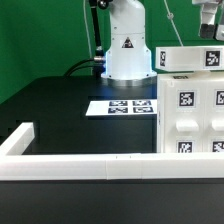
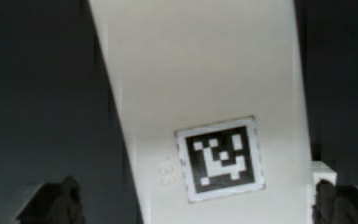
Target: Assemble cabinet
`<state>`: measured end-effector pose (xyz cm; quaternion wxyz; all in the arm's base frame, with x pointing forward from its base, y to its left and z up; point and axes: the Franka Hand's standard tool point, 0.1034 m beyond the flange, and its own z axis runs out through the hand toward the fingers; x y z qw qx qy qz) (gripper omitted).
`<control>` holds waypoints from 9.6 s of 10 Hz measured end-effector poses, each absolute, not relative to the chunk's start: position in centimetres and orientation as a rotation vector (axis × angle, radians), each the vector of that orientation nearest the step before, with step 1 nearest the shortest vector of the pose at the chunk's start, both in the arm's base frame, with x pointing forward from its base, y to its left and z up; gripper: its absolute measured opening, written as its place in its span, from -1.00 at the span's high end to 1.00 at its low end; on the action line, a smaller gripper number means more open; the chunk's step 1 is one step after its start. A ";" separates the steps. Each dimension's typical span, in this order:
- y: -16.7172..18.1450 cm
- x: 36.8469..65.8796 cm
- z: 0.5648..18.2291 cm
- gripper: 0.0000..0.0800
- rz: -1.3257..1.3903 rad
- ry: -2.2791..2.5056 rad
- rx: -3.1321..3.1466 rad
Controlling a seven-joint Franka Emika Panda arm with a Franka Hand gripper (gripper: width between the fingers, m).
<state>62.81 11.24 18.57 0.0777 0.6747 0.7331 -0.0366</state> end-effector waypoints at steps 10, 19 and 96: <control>10.0 61.8 16.4 -0.62 -0.170 2.248 1.999; 10.1 61.8 16.4 -0.38 -0.221 1.166 2.805; 9.9 61.8 15.8 -0.38 -0.005 0.217 3.263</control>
Offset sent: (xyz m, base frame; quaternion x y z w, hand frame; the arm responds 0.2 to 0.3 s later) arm -0.0128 -0.0027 -0.0078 0.0060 -0.0060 -0.0163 0.9998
